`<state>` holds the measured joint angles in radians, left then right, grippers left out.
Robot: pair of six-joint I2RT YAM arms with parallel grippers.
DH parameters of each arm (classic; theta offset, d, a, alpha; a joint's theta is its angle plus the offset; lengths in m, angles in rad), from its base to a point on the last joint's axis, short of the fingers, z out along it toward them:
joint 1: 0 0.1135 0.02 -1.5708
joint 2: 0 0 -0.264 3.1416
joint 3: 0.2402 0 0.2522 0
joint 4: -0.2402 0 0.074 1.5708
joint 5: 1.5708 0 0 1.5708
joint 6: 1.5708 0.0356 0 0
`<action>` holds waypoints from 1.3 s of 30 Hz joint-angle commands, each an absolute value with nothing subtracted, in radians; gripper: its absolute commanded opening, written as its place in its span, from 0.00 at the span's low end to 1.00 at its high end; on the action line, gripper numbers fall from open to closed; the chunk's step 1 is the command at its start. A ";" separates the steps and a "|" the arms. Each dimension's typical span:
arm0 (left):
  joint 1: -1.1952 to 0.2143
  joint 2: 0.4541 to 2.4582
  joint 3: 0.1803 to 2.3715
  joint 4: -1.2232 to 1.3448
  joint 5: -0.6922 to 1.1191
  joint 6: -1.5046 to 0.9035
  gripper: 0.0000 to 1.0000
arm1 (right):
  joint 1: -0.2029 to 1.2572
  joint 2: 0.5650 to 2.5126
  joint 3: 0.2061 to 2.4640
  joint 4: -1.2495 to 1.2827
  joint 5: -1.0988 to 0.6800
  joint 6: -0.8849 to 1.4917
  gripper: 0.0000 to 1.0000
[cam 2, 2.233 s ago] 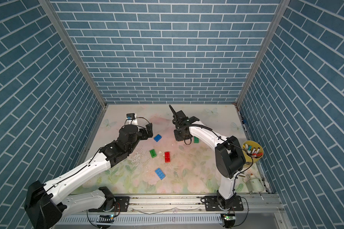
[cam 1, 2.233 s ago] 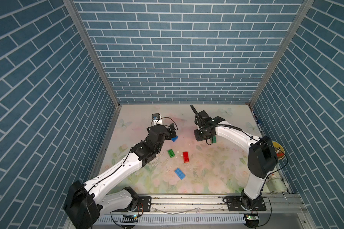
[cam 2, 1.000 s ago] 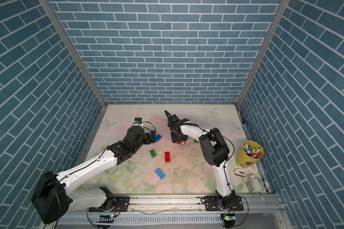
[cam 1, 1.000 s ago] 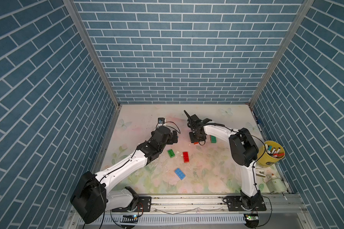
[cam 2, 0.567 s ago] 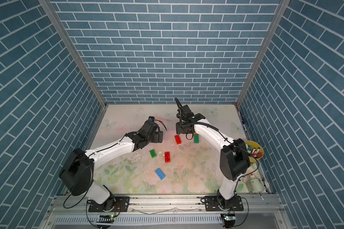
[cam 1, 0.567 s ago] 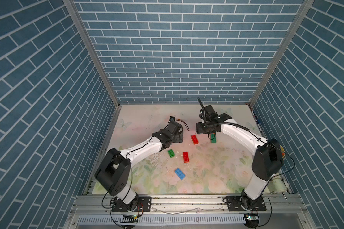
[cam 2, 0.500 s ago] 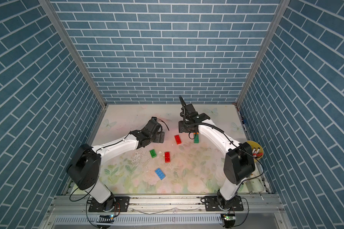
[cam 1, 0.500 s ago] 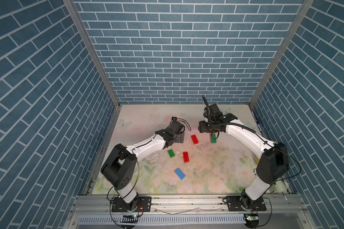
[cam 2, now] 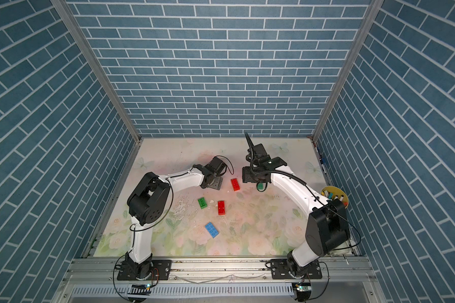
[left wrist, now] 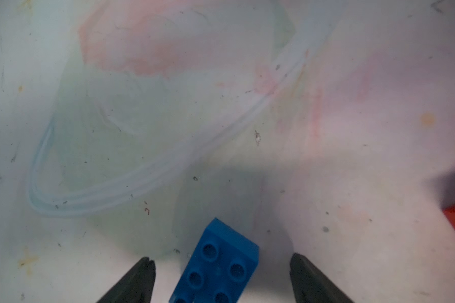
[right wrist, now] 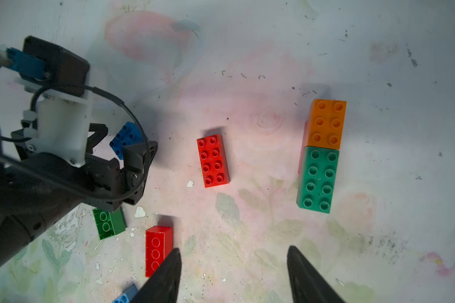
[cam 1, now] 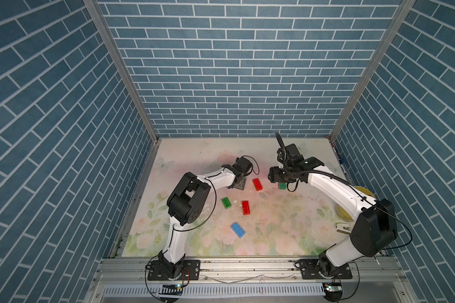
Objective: Assemble a rectangle with lego
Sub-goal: Pick up the lego brick from the center of the board.
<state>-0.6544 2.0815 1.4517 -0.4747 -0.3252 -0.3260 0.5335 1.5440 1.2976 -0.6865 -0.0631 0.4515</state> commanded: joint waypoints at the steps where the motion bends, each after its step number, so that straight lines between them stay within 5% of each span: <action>1: -0.642 2.114 1.482 -0.531 -0.351 -0.326 0.77 | 0.522 1.506 1.282 -0.670 -0.076 0.447 0.64; 6: -0.632 2.135 1.481 -0.533 -0.333 -0.341 0.57 | 0.512 1.498 1.275 -0.666 -0.073 0.446 0.64; 11: -0.631 2.139 1.465 -0.518 -0.318 -0.351 0.48 | 0.511 1.501 1.279 -0.667 -0.074 0.449 0.64; 25: -0.621 2.091 1.445 -0.486 -0.340 -0.353 0.68 | 0.511 1.507 1.279 -0.673 -0.078 0.453 0.64; 39: -0.582 2.138 1.401 -0.433 -0.195 -0.374 0.48 | 0.509 1.484 1.263 -0.678 -0.057 0.453 0.64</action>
